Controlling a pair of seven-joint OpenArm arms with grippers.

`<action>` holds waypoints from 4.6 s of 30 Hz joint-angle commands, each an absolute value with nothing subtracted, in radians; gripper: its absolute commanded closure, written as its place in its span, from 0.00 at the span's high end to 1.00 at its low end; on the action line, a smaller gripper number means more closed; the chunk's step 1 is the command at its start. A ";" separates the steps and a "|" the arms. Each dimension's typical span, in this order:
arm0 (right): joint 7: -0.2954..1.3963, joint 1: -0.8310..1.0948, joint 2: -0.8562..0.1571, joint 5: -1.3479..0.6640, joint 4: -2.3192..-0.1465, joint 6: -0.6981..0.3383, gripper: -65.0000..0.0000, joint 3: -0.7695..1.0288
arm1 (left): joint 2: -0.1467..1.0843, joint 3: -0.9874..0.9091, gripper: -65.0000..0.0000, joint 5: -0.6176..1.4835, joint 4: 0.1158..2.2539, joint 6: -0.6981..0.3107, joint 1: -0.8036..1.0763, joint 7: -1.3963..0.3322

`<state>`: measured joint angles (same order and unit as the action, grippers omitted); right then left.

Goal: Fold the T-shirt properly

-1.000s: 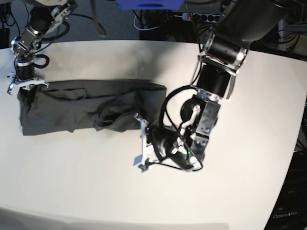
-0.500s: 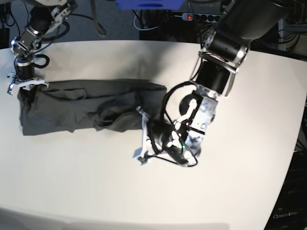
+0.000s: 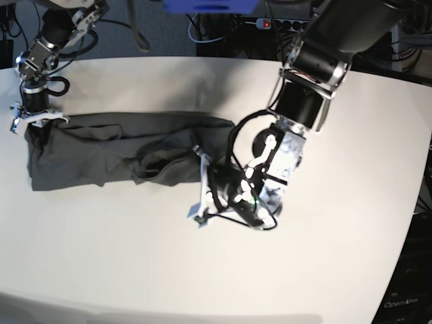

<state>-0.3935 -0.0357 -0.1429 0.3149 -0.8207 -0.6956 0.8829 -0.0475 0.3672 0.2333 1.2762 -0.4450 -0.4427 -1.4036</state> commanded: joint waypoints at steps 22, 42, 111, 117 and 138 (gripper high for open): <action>-0.202 -0.005 -0.114 0.449 -0.799 -0.698 0.00 0.875 | -0.151 0.361 0.03 0.248 1.230 -0.447 -0.410 -1.294; -0.202 0.008 -0.094 0.450 -0.799 -0.698 0.00 0.875 | -0.157 0.360 0.03 0.874 1.061 -0.446 -0.512 -1.055; -0.202 0.008 -0.102 0.450 -0.799 -0.698 0.00 0.875 | -0.125 0.576 0.03 0.470 1.084 0.047 -0.441 -1.082; -0.203 0.022 -0.108 0.450 -0.799 -0.698 0.00 0.875 | -0.145 0.570 0.03 0.588 1.072 0.048 -0.429 -0.931; -0.203 0.033 -0.107 0.450 -0.799 -0.698 0.00 0.875 | -0.099 0.576 0.03 0.934 1.287 0.047 -0.427 -0.837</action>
<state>-0.4030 -0.0128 -0.1326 0.3042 -0.8280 -0.7151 0.8799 -0.0975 0.5835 0.9218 1.2667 0.0559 -0.3958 -0.8558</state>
